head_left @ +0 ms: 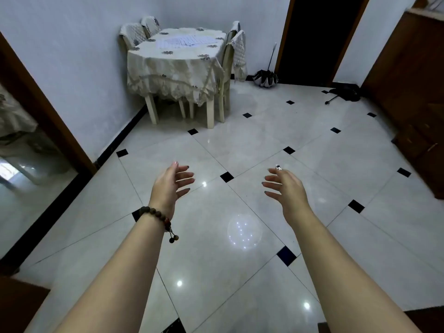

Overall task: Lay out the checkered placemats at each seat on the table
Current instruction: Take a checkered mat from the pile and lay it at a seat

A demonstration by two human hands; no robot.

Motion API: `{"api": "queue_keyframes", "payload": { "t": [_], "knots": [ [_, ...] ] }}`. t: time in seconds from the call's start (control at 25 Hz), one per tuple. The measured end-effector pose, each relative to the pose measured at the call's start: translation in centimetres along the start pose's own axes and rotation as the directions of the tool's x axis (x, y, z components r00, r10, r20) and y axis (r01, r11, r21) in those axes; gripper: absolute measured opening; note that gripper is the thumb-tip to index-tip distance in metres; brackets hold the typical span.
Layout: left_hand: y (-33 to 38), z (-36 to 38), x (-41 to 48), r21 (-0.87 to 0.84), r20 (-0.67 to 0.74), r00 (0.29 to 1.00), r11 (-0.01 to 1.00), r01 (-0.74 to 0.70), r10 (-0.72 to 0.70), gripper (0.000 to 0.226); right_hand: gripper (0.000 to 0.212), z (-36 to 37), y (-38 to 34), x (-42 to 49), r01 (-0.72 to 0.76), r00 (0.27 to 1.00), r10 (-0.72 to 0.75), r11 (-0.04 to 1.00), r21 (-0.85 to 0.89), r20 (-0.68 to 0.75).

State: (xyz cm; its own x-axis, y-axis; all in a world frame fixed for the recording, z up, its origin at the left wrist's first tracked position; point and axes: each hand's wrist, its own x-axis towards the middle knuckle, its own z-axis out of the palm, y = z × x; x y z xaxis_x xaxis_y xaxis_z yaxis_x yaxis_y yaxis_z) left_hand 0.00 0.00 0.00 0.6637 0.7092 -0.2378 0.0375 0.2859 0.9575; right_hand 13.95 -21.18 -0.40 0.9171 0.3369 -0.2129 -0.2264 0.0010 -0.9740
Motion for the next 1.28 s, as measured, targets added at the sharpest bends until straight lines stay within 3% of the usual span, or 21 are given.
{"api": "queue_keyframes", "payload": {
  "t": [0.32, 0.68, 1.28],
  "knots": [
    [0.4, 1.5, 10.1, -0.004, -0.026, 1.000, 1.000, 0.012, -0.012, 0.036, 0.022, 3.0, -0.2, 10.3, -0.010, 1.000, 0.010, 1.000, -0.010, -0.004],
    [5.1, 7.7, 28.0, -0.031, -0.097, 0.995, 0.999, -0.010, 0.007, 0.037, 0.021, 7.4, -4.9, 30.4, -0.028, 0.998, 0.029, 0.999, -0.025, 0.062],
    [10.8, 6.1, 55.1, -0.053, -0.211, 0.977, 0.999, 0.001, -0.013, 0.039, 0.021, 23.5, -7.8, 55.4, -0.038, 0.992, 0.044, 0.998, -0.051, 0.121]
  ]
}}
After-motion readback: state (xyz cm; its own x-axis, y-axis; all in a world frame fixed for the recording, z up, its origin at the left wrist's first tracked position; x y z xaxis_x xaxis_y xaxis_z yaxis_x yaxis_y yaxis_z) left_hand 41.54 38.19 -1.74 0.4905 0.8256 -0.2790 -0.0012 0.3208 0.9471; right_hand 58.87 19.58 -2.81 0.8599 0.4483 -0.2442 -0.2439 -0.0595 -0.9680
